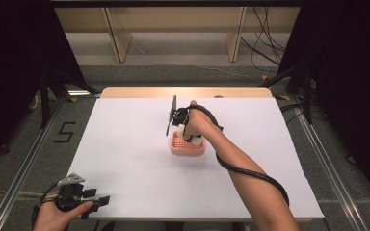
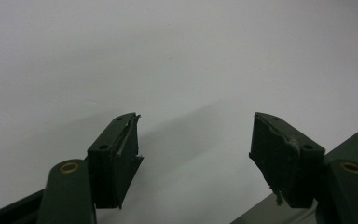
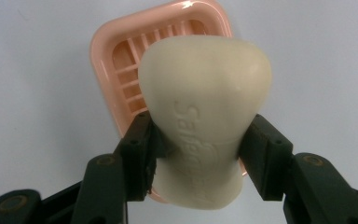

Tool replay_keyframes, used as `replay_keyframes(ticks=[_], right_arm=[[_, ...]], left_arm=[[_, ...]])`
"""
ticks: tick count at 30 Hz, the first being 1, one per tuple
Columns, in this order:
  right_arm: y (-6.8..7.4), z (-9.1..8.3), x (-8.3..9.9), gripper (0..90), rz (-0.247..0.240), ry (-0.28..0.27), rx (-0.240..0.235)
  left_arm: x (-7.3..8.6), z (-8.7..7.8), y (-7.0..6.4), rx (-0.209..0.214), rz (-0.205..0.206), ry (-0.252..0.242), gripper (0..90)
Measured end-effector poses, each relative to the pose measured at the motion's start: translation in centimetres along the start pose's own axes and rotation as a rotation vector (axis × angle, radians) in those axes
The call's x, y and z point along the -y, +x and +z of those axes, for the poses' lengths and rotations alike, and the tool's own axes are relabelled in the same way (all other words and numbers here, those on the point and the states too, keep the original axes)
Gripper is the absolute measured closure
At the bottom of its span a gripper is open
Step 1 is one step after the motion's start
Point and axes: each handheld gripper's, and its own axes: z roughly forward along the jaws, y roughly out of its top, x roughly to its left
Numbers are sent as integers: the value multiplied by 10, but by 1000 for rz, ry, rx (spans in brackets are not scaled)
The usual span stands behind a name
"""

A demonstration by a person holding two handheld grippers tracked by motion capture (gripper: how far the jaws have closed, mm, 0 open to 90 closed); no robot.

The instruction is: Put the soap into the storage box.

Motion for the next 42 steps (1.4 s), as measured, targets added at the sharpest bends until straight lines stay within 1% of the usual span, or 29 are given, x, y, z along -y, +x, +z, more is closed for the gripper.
replay_keyframes(ticks=[1, 4, 5, 7, 8, 10, 11, 12, 13, 14, 15, 16, 17, 18, 19, 20, 21, 22, 25, 27, 28, 31, 32, 33, 34, 35, 36, 37, 42], right_arm=[[-1, 2, 0, 500, -16, -5, 1], [1, 4, 0, 500, -2, -5, -9], [-1, 5, -1, 500, -29, -15, -2], [-1, 5, -1, 500, -33, -15, -1], [1, 6, -1, 500, 5, -4, -9], [1, 7, -2, 500, -8, -3, -3], [0, 8, -2, 500, -25, -3, -7], [1, 9, -2, 500, -2, 1, -13], [0, 12, -2, 500, -12, -24, -24], [1, 12, -2, 500, 10, -16, -27], [0, 12, -3, 500, -13, -14, -20], [1, 12, -3, 500, -6, -2, -7], [0, 13, -3, 500, -23, -7, -11], [0, 13, -3, 500, -23, -7, -11], [2, 14, -4, 500, -4, -6, -22], [2, 14, -4, 500, -4, -6, -22], [1, 15, -4, 500, -17, -18, -21], [2, 16, -3, 500, 7, -24, -38], [2, 17, -3, 500, 6, -26, -46], [2, 17, -3, 499, 7, -23, -43], [1, 16, -4, 500, -15, -10, -21], [1, 17, -4, 499, 1, -9, -27], [1, 17, -4, 499, 1, -9, -27], [0, 18, -4, 499, -14, -11, -20], [0, 18, -4, 499, -14, -11, -20], [1, 17, -4, 499, 10, -13, -22], [1, 17, -4, 499, 10, -13, -22], [0, 18, -4, 499, 5, -21, -33], [1, 19, -4, 499, 15, -22, -31]], left_arm=[[0, 0, 0, -3, 0, -2, 319], [0, 0, 0, -1, 0, 0, 319], [0, 0, 0, -1, 0, 1, 319], [0, 0, 0, -4, 1, -3, 318], [0, 0, 0, -3, 0, -1, 318], [0, 0, 0, -3, 1, -2, 319], [0, 0, 0, -3, 0, -3, 318], [0, 0, 0, 0, 0, -1, 319], [0, 0, 1, 0, 0, -1, 319], [0, 0, 1, 0, 0, -1, 319], [0, 0, 0, 0, 1, 1, 318], [0, -1, 0, -3, 1, -1, 318], [0, -1, 0, -2, 2, -1, 318], [0, -1, 0, -2, 2, -1, 319], [0, -1, 0, -2, 2, -1, 318], [0, -1, 0, -2, 2, -1, 319], [0, -1, 0, -3, 1, 0, 319], [0, -1, 0, -3, 1, 0, 318], [0, -1, 0, -2, 2, -1, 318], [0, -1, 0, -2, 1, -2, 318], [0, -1, 0, -3, 1, 0, 318], [0, 0, 0, -2, 1, 1, 319], [0, 0, 0, -2, 1, 1, 318], [0, -1, 0, -2, 2, 1, 318], [0, -1, 0, -2, 2, 1, 318], [0, 0, 0, -4, 0, 1, 318], [0, 0, 0, -4, 1, 1, 318], [0, 0, 0, -3, 2, 0, 317], [0, 0, 0, -2, 2, 1, 317]])
